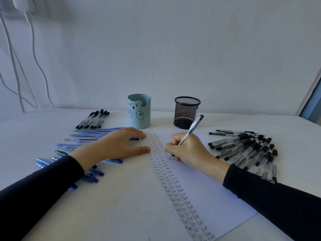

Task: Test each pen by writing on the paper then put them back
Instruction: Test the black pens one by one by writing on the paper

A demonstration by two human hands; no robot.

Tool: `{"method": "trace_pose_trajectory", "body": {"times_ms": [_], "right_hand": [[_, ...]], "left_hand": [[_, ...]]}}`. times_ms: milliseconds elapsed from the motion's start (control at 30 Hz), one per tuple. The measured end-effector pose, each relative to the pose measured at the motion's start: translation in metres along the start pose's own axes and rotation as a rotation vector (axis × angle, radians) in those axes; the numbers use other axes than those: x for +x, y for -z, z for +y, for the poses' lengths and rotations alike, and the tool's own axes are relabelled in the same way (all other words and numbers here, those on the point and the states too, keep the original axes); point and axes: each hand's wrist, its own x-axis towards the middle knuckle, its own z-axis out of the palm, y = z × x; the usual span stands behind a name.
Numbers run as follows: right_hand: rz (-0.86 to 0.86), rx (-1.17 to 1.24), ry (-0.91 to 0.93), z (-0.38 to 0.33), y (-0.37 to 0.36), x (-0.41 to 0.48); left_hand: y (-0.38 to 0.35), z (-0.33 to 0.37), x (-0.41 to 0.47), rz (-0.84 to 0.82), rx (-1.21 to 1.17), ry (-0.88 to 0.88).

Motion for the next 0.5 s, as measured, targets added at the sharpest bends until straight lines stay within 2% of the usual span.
{"method": "trace_pose_trajectory", "body": {"times_ms": [500], "right_hand": [[-0.019,0.003,-0.010,0.0003,0.0000,0.0006]], "left_hand": [[0.0024,0.0029,-0.0013,-0.024,-0.001,0.008]]}}
